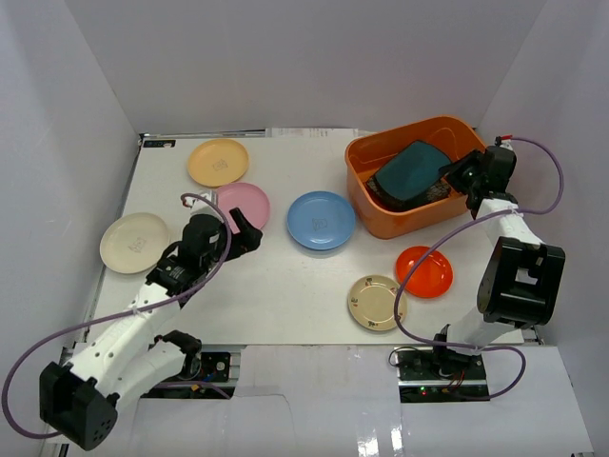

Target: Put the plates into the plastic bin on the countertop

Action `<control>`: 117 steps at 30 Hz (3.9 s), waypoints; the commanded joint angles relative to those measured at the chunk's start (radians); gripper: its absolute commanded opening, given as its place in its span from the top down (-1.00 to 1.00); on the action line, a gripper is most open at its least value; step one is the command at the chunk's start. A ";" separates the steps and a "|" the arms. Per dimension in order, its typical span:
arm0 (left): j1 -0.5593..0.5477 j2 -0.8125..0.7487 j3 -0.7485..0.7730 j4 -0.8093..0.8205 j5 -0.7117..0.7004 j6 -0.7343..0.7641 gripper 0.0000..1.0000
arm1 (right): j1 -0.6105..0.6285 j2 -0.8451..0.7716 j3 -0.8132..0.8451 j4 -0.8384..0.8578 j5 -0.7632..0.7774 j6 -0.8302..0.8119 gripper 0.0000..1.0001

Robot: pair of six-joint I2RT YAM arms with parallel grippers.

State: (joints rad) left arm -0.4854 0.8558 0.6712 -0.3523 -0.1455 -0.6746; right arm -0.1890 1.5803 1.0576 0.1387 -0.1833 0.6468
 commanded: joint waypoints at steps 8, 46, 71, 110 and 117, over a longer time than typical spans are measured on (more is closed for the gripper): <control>0.019 0.207 -0.061 0.151 -0.227 -0.246 -0.82 | -0.003 0.069 0.068 -0.007 0.128 -0.102 -0.16; 0.277 0.756 0.117 0.231 -0.287 -0.232 -0.42 | 0.289 0.083 0.285 -0.491 0.381 -0.556 -0.80; 0.280 0.787 0.128 0.205 -0.298 -0.201 1.00 | 0.506 -0.121 0.307 -0.325 0.161 -0.641 -0.79; 0.281 -0.277 0.139 -0.005 -0.184 -0.054 1.00 | 1.051 0.069 0.409 -0.192 0.169 -0.832 0.85; 0.281 -0.248 0.145 0.050 -0.022 -0.098 1.00 | 0.903 -0.129 0.400 -0.192 0.289 -0.852 0.85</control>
State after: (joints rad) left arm -0.2024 0.5880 0.7815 -0.3576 -0.2794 -0.7414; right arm 0.7864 1.5295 1.4570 -0.0944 0.0200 -0.1917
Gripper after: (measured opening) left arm 0.031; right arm 0.082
